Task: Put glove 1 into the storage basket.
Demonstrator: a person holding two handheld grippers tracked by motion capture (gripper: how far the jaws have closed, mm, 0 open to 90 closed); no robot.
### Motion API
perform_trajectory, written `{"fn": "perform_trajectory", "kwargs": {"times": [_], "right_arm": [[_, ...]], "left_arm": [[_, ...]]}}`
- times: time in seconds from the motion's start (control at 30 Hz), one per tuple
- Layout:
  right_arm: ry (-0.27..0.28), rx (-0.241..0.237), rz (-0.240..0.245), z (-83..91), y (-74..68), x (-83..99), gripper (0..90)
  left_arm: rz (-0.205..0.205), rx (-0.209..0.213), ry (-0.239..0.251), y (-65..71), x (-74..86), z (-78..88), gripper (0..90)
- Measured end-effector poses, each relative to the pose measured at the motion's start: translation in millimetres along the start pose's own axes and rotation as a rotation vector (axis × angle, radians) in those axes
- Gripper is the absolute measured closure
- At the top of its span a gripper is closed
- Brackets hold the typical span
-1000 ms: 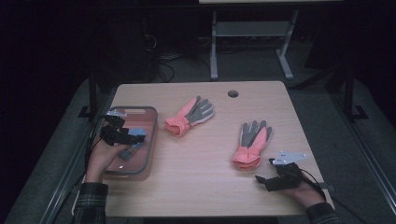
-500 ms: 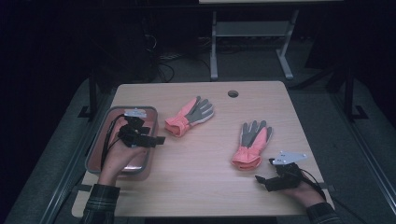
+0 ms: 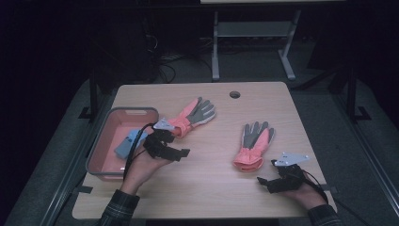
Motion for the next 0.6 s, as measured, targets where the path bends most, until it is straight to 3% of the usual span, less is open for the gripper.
{"fn": "perform_trajectory", "kwargs": {"times": [0.37, 0.53, 0.6], "right_arm": [[-0.025, 0.000, -0.003, 1.8, 0.0, -1.0, 10.6], [-0.067, 0.004, -0.002, 6.2, 3.0, -3.5, 14.5], [-0.077, 0.000, -0.003, 8.5, 4.4, -5.1, 16.7]], "left_arm": [[-0.083, 0.032, -0.030, 28.6, 36.3, -29.0, 16.4], [-0.107, 0.050, -0.054, 33.0, 56.5, -32.8, 15.2], [-0.117, 0.039, -0.050, 32.8, 62.8, -33.8, 14.8]]}}
Point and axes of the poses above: each handheld gripper's, and its own axes: z roughly backward along the jaws, x roughly out of its underside, y roughly to its right, the point moved 2 cm from there along -z, roughly forward along the jaws, and after that the axes turned 15 degrees about y, right-handed, at the moved point
